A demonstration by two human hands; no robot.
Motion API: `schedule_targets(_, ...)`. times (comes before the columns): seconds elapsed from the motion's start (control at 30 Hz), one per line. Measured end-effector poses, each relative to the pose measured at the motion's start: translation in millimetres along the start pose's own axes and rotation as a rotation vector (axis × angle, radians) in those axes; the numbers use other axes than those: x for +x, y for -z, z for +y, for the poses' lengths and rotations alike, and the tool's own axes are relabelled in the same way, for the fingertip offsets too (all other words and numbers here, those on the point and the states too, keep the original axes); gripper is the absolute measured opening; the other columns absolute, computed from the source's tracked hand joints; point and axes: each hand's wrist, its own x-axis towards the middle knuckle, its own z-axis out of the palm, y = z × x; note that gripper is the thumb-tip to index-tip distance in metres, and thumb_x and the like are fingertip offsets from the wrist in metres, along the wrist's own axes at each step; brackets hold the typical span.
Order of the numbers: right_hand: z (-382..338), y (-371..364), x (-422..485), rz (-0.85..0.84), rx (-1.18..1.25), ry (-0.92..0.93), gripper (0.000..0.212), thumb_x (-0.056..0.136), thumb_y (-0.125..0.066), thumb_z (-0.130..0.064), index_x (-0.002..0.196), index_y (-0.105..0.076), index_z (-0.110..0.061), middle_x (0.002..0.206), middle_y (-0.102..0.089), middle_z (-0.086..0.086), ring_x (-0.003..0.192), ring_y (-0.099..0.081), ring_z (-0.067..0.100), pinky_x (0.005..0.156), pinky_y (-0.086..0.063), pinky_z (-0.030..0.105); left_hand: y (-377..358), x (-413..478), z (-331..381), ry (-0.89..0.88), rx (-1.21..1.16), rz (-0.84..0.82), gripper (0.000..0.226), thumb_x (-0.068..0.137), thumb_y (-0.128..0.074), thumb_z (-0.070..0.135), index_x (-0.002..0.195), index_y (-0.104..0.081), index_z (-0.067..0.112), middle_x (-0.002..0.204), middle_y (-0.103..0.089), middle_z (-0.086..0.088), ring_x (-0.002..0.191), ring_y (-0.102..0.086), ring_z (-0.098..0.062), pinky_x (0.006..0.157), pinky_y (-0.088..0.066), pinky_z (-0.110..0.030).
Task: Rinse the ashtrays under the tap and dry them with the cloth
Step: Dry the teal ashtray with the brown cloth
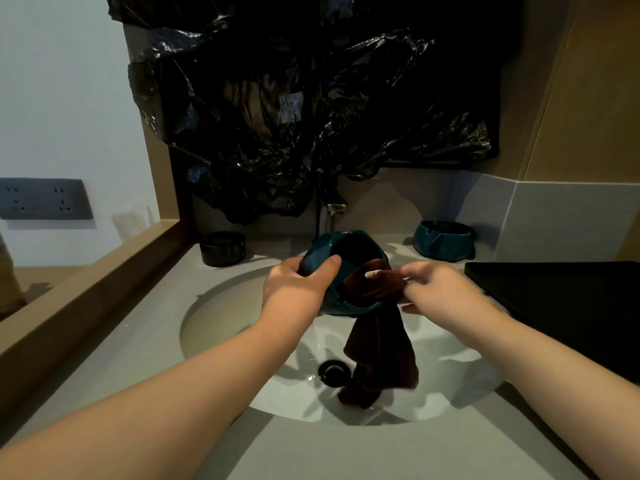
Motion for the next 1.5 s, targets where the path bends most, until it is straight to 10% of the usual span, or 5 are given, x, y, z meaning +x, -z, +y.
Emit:
schedule_targets(0.13,7,-13,1,-0.044,0.303,-0.057,0.014,0.090,-0.060,-0.031,0.097,-0.065,-0.021,0.098,-0.069,0.003,0.098,-0.063,0.016,0.087,-0.053,0.031,-1,1,0,-0.005,-0.016,-0.007,0.019,0.080,-0.074,0.038,0.083,-0.065,0.022,0.087,-0.071,-0.006,0.081,-0.070,-0.023,0.070,-0.061,-0.042)
schedule_targets(0.5,6,-26,18,0.068,0.139,-0.122,0.018,0.075,-0.077,-0.013,0.077,-0.060,-0.018,0.082,-0.067,0.005,0.082,-0.067,0.022,0.075,-0.058,0.034,-8,-7,1,-0.141,0.083,-0.134,0.018,0.078,-0.076,0.031,0.077,-0.059,0.036,0.082,-0.070,0.010,0.080,-0.070,-0.012,0.076,-0.060,-0.037)
schedule_targets(0.9,-3,-15,5,0.338,-0.245,0.211,0.041,0.082,-0.070,-0.016,0.118,-0.050,-0.022,0.090,-0.061,-0.003,0.090,-0.063,0.021,0.078,-0.056,0.036,-10,-4,7,-0.028,0.022,-0.175,0.010,0.084,-0.072,0.028,0.081,-0.063,0.025,0.082,-0.070,0.000,0.073,-0.070,-0.016,0.061,-0.061,-0.033)
schedule_targets(1.23,3,-2,11,-0.116,0.221,0.053,0.062,0.084,-0.067,-0.006,0.139,-0.038,-0.015,0.114,-0.065,0.004,0.108,-0.060,0.018,0.100,-0.046,0.035,-1,1,5,-0.011,-0.022,-0.042,0.013,0.081,-0.073,0.032,0.087,-0.068,0.021,0.084,-0.072,-0.004,0.079,-0.071,-0.023,0.069,-0.062,-0.040)
schedule_targets(1.5,-4,-2,-3,0.500,-0.233,0.402,0.036,0.081,-0.072,-0.014,0.098,-0.041,-0.020,0.090,-0.056,-0.004,0.081,-0.056,0.018,0.070,-0.044,0.030,-5,-1,3,-0.042,0.023,-0.053,0.012,0.081,-0.074,0.032,0.076,-0.067,0.023,0.078,-0.072,-0.002,0.077,-0.071,-0.021,0.070,-0.061,-0.043)
